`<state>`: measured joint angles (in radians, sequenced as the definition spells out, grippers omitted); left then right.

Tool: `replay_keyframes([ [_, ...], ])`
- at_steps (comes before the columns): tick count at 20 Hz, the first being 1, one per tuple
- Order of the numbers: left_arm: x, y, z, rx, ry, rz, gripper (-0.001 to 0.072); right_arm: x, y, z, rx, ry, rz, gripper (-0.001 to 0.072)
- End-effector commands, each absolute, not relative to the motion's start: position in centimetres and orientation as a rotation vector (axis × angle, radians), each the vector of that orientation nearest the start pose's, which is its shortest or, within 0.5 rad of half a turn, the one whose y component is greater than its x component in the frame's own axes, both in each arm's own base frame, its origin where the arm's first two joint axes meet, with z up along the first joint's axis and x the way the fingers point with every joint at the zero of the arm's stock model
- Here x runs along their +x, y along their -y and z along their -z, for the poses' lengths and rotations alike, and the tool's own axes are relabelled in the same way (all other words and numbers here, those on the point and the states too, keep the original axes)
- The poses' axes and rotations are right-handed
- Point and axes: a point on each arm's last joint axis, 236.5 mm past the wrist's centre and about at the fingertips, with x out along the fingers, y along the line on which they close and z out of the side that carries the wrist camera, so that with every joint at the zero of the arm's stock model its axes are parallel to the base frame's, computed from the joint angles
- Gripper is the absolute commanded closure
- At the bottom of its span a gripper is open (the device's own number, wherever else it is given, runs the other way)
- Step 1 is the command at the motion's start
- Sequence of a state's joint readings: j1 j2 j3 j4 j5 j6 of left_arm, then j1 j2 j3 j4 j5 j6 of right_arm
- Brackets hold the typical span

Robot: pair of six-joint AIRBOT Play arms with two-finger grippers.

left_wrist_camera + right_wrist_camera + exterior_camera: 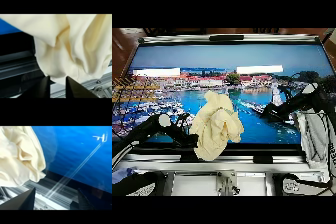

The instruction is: Fold the shirts.

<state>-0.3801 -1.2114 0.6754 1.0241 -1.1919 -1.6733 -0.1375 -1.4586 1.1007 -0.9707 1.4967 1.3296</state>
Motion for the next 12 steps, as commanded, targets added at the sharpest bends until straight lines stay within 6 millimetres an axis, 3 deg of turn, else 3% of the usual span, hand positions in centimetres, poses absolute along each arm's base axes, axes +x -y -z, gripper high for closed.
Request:
replay_keyframes([
  [1, 18.3, 19.7, 8.8, -0.343, -1.785, 0.38, 0.063, 28.8, -11.3, 4.9, 0.505, -1.714, -0.544, 0.008],
  [2, 18.2, 19.7, 8.8, -0.341, -1.792, 0.382, 0.0678, 28.4, -12.3, 5.6, 0.471, -1.713, -0.56, 0.008],
  [6, 17.8, 19.6, 8.4, -0.334, -1.8, 0.392, 0.0679, 27.9, -16.3, 7.5, 0.41, -1.716, -0.61, 0.0081],
  [12, 19.2, 19.6, 7.0, -0.299, -1.734, 0.416, 0.0679, 26.8, -19.4, 9.5, 0.378, -1.76, -0.644, 0.008],
])
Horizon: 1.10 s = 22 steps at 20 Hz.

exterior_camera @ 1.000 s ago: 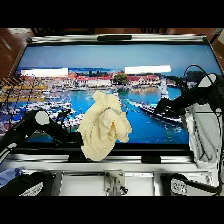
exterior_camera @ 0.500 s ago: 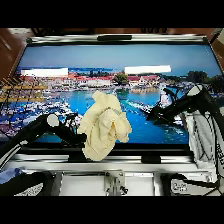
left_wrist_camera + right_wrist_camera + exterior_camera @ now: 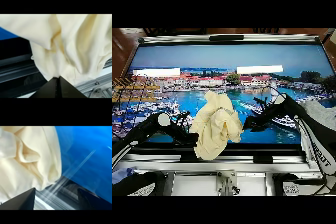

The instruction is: Fold the shirts.

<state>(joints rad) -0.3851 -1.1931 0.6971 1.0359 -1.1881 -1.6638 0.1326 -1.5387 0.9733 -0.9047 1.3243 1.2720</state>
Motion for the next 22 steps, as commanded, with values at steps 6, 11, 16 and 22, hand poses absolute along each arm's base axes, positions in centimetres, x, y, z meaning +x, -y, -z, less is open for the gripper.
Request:
replay_keyframes([
  [6, 21.4, 20.5, 5.1, -0.301, -1.665, 0.445, 0.068, 28.4, -20.4, 10.2, 0.393, -1.7, -0.584, 0.0208],
  [11, 22.9, 19.7, 4.2, -0.226, -1.622, 0.437, 0.068, 28.2, -21.3, 9.6, 0.419, -1.698, -0.612, 0.0649],
  [16, 31.4, 14.7, -7.7, 0.071, -1.274, 0.335, 0.0681, 34.2, -16.0, 0.9, 0.214, -1.414, -0.589, 0.0649],
  [22, 31.1, 6.3, -46.3, -0.061, -0.263, 0.136, 0.068, 38.6, -2.1, -34.6, -0.047, -0.43, -0.206, 0.0649],
])
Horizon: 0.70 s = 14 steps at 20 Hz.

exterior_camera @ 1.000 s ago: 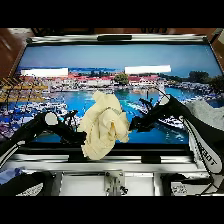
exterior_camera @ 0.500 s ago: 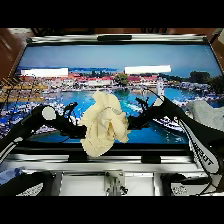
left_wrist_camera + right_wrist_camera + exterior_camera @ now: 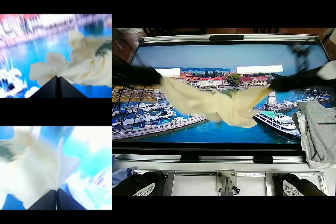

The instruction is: Fold the shirts.

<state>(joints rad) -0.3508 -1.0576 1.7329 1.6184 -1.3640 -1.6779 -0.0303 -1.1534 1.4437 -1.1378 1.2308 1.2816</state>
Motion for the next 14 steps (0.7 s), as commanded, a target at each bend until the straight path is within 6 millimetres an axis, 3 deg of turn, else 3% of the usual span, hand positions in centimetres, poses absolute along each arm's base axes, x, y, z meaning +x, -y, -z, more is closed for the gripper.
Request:
replay_keyframes([
  [1, 28.4, 5.4, -51.0, -0.121, -0.114, 0.147, 0.0681, 36.2, -1.2, -41.0, -0.07, -0.251, -0.155, 0.0649],
  [2, 25.5, 4.7, -54.9, -0.173, 0.025, 0.171, 0.0681, 33.5, -0.9, -46.1, -0.09, -0.098, -0.118, 0.0649],
  [3, 22.9, 4.2, -57.2, -0.204, 0.124, 0.196, 0.0681, 30.8, -1.0, -49.8, -0.106, 0.022, -0.096, 0.0649],
  [4, 21.0, 3.6, -58.3, -0.225, 0.179, 0.204, 0.0681, 28.4, -1.3, -52.5, -0.117, 0.112, -0.086, 0.0649],
  [5, 19.5, 3.1, -58.2, -0.233, 0.193, 0.206, 0.0681, 26.2, -1.6, -54.4, -0.123, 0.179, -0.081, 0.0649],
  [7, 18.5, 2.7, -56.0, -0.225, 0.147, 0.2, 0.0681, 23.5, -2.1, -55.4, -0.13, 0.22, -0.08, 0.0649],
  [9, 19.0, 2.7, -53.0, -0.209, 0.06, 0.183, 0.0681, 22.8, -2.5, -54.1, -0.142, 0.164, -0.092, 0.0649],
  [10, 19.6, 2.6, -51.7, -0.197, 0.017, 0.166, 0.0681, 23.0, -2.6, -52.5, -0.149, 0.095, -0.102, 0.0649],
  [12, 21.8, 2.1, -48.9, -0.138, -0.067, 0.11, 0.0681, 23.8, -2.5, -47.6, -0.159, -0.109, -0.118, 0.0649],
  [14, 24.5, 2.1, -45.2, -0.092, -0.172, 0.064, 0.068, 24.5, -2.0, -41.0, -0.105, -0.393, -0.131, 0.0649],
])
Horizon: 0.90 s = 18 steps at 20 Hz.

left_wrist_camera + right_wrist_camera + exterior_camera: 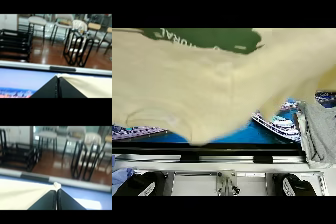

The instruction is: Fold the shirts.

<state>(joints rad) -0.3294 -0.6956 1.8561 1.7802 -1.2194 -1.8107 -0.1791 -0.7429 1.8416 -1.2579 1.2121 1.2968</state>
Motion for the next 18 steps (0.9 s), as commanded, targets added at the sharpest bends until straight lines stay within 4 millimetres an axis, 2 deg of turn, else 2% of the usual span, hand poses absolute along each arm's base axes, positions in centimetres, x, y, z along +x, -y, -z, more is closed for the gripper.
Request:
replay_keyframes([
  [1, 26.1, 2.6, -42.6, -0.071, -0.241, 0.058, 0.0681, 24.7, -2.0, -37.5, -0.071, -0.537, -0.146, 0.0649],
  [3, 29.2, 3.7, -36.1, -0.02, -0.406, 0.046, 0.068, 25.0, -2.4, -30.5, 0.008, -0.784, -0.181, 0.0649],
  [6, 32.8, 5.2, -23.2, 0.068, -0.7, 0.032, 0.0679, 26.6, -3.0, -20.4, 0.127, -1.007, -0.213, 0.0649],
  [8, 34.6, 6.5, -15.8, 0.031, -0.83, 0.019, 0.0679, 29.1, -3.0, -14.2, 0.213, -1.027, -0.194, 0.0649],
  [9, 35.7, 7.5, -12.5, -0.05, -0.871, 0.002, 0.0679, 30.4, -3.0, -11.1, 0.281, -1.019, -0.165, 0.0649],
  [11, 37.5, 10.1, -7.0, -0.223, -0.937, -0.01, 0.0679, 32.7, -3.1, -6.2, 0.439, -0.994, -0.103, 0.0649],
  [13, 39.0, 12.4, -3.5, -0.314, -0.998, 0.008, 0.0678, 34.4, -3.7, -2.7, 0.575, -0.99, -0.078, 0.0649],
  [16, 40.1, 14.3, -0.5, -0.383, -1.061, 0.017, 0.0665, 35.9, -4.5, -0.7, 0.647, -1.01, -0.098, 0.0649],
  [17, 40.3, 14.5, -0.1, -0.386, -1.073, 0.014, 0.0588, 36.1, -4.6, -0.5, 0.651, -1.007, -0.105, 0.0649],
  [18, 40.6, 14.5, -0.2, -0.389, -1.07, 0.014, 0.0393, 36.2, -4.6, -0.5, 0.648, -1.003, -0.108, 0.0649],
])
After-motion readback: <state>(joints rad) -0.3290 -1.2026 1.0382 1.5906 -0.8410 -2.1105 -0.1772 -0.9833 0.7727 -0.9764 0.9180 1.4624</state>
